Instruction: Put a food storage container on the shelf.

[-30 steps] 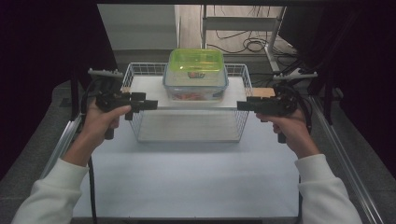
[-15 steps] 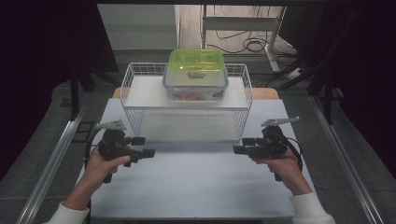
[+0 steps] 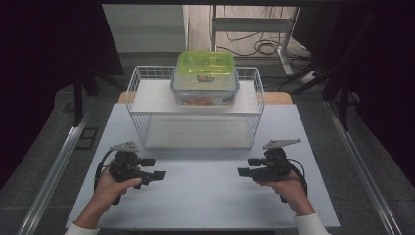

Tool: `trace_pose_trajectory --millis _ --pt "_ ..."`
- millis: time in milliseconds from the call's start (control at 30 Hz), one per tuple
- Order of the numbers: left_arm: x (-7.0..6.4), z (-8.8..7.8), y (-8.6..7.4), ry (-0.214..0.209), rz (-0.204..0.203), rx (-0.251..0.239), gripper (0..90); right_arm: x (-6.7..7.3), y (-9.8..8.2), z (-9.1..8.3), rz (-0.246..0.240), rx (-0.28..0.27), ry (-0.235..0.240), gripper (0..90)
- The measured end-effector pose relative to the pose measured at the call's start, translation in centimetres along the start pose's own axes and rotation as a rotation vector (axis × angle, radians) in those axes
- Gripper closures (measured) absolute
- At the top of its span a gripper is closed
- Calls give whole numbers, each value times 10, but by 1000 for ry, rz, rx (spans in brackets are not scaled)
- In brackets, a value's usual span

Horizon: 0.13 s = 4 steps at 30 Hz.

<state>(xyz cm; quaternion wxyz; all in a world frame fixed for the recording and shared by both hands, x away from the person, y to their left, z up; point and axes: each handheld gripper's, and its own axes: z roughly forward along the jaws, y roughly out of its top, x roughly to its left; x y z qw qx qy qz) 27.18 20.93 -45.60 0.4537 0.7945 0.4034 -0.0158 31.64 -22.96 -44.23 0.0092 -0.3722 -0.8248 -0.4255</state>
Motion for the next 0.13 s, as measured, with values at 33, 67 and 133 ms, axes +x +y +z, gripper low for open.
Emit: trace_pose_trajectory --millis 33,67,133 --pt "1 1 -2 5 -3 1 224 0 -1 -1 2 0 0 324" --pt "2 1 -3 8 -6 1 220 0 -4 -2 -5 2 -5 317" --pt "4 2 -4 20 -5 2 217 0 -7 -4 -4 -6 -15 310"
